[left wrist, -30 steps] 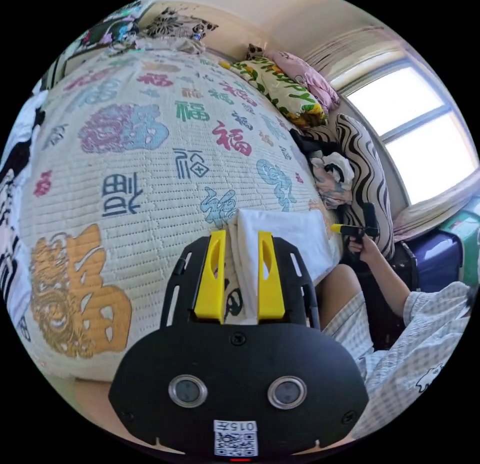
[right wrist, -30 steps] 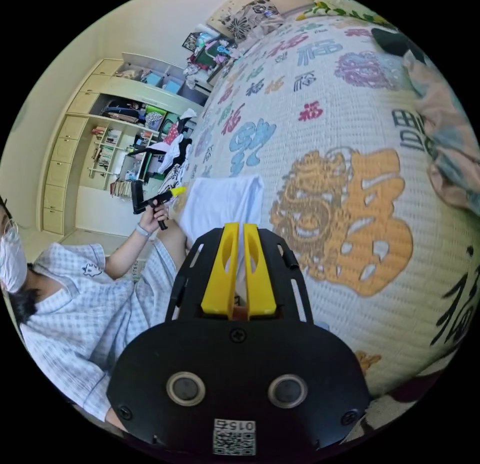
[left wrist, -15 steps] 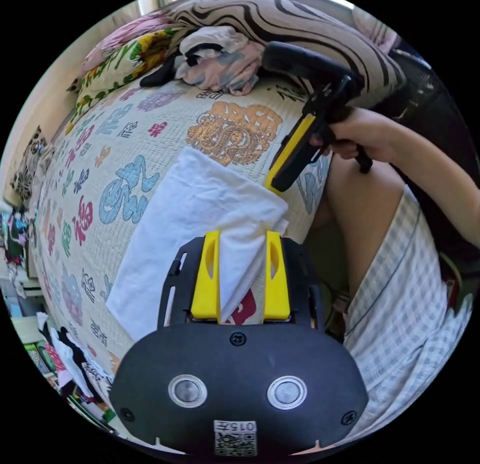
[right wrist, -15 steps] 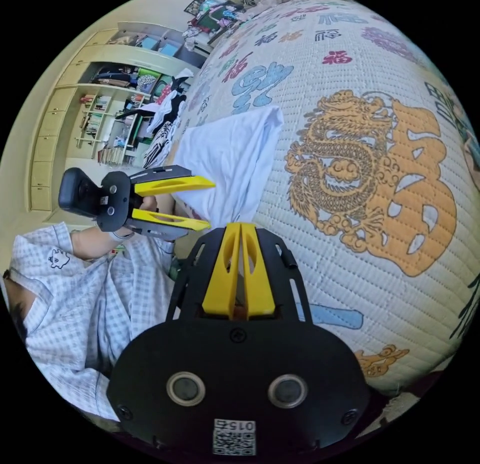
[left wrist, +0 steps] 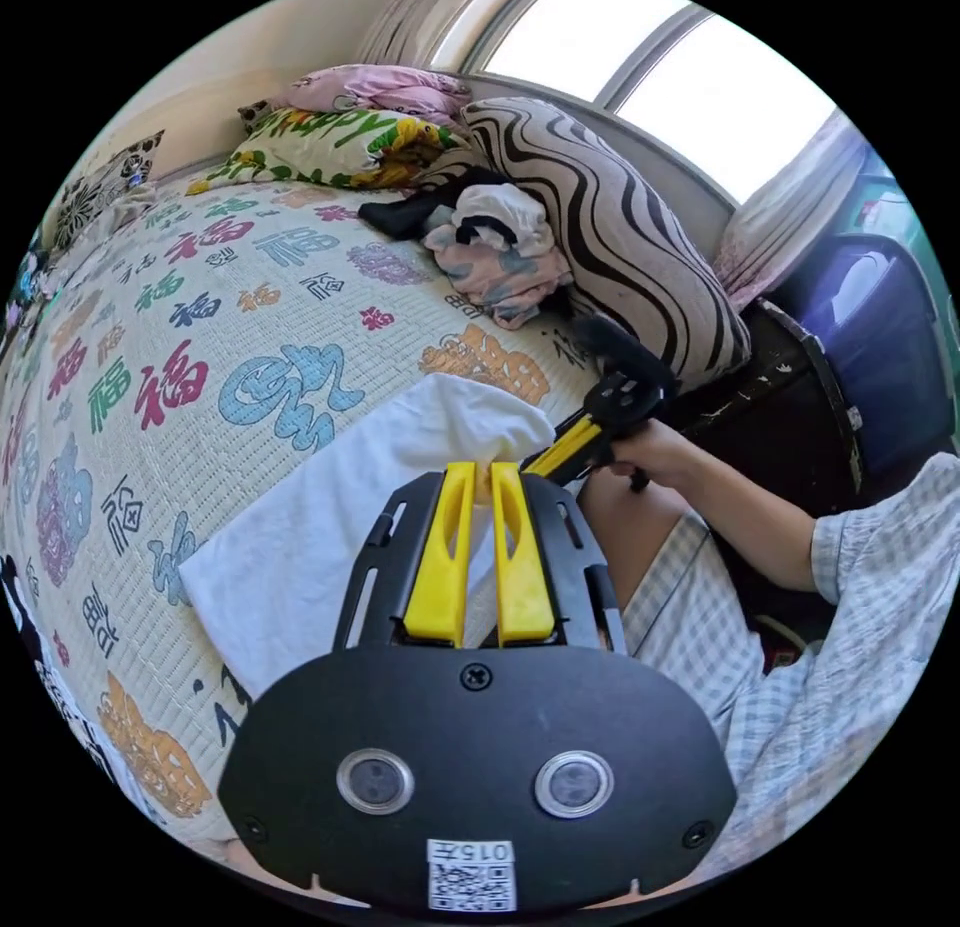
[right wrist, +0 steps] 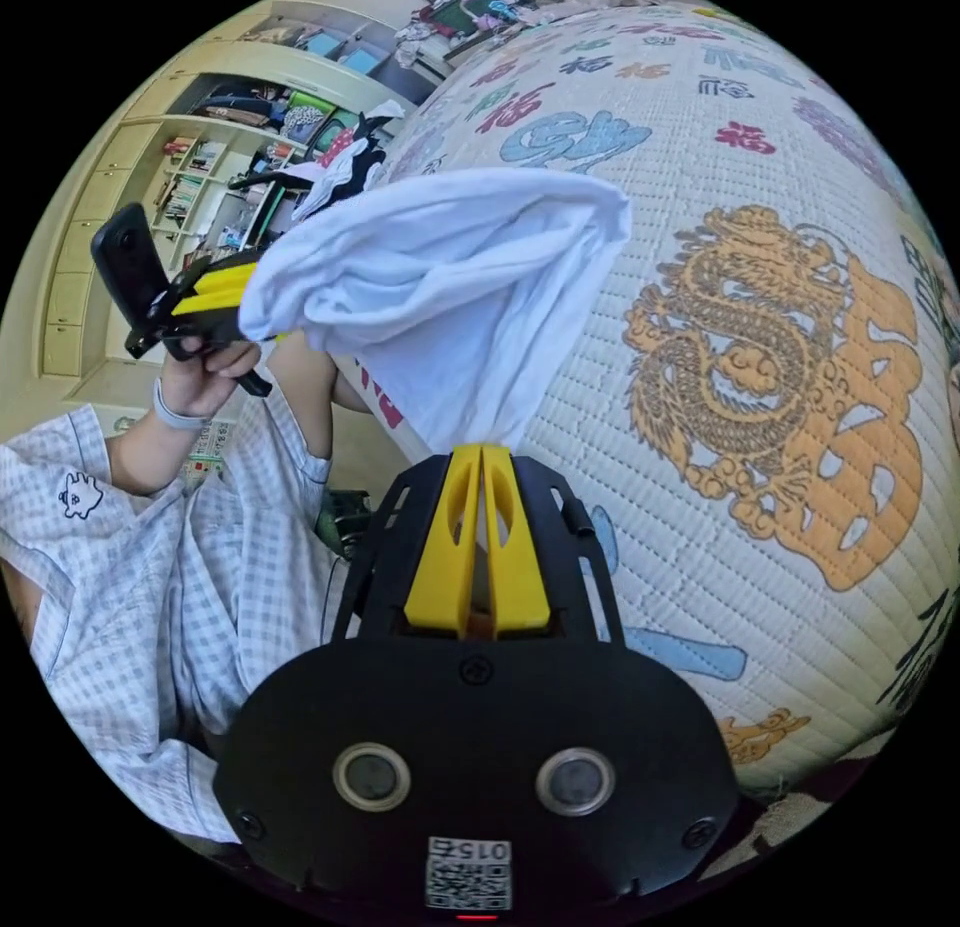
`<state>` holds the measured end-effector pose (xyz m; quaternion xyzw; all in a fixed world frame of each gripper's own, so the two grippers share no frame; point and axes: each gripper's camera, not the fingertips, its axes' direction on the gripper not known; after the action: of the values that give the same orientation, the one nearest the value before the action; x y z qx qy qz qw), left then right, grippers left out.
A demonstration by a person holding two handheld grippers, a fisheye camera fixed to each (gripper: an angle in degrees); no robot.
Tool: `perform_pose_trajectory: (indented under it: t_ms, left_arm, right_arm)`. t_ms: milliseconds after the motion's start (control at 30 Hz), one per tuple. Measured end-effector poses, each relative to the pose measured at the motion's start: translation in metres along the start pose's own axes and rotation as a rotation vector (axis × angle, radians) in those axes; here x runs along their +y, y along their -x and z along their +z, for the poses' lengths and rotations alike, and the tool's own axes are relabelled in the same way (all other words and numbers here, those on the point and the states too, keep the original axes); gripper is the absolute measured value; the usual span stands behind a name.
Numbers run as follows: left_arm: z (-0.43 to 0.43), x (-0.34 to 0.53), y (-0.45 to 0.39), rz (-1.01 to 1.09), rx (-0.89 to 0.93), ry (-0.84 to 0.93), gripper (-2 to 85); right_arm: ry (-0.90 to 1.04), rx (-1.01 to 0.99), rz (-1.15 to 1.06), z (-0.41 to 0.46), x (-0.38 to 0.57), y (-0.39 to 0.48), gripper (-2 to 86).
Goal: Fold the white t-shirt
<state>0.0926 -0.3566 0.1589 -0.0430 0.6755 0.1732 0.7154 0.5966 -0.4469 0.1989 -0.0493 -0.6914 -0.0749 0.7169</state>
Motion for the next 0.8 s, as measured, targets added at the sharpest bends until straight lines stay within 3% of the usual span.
perform_pose_trajectory:
  t_ms: [233, 333, 500, 600, 800]
  left_arm:
    - [0.041, 0.008, -0.007, 0.129, -0.113, 0.24, 4.8]
    - [0.033, 0.011, -0.006, 0.17, -0.15, 0.256, 6.3]
    - [-0.037, 0.023, 0.02, 0.152, 0.059, 0.187, 6.6]
    - [-0.095, 0.044, 0.077, -0.017, 0.208, 0.124, 7.6]
    - [-0.188, 0.135, 0.236, -0.519, 0.235, -0.098, 11.9]
  right_arm:
    - [-0.073, -0.136, 0.039, -0.01, -0.008, -0.021, 0.0]
    - [-0.165, -0.211, 0.044, -0.03, -0.005, -0.03, 1.3]
    - [-0.297, -0.271, 0.085, -0.04, -0.014, -0.058, 7.6]
    - [-0.3, -0.408, 0.111, -0.025, -0.035, -0.079, 11.3]
    - [-0.258, -0.455, 0.167, 0.011, -0.075, -0.11, 13.5]
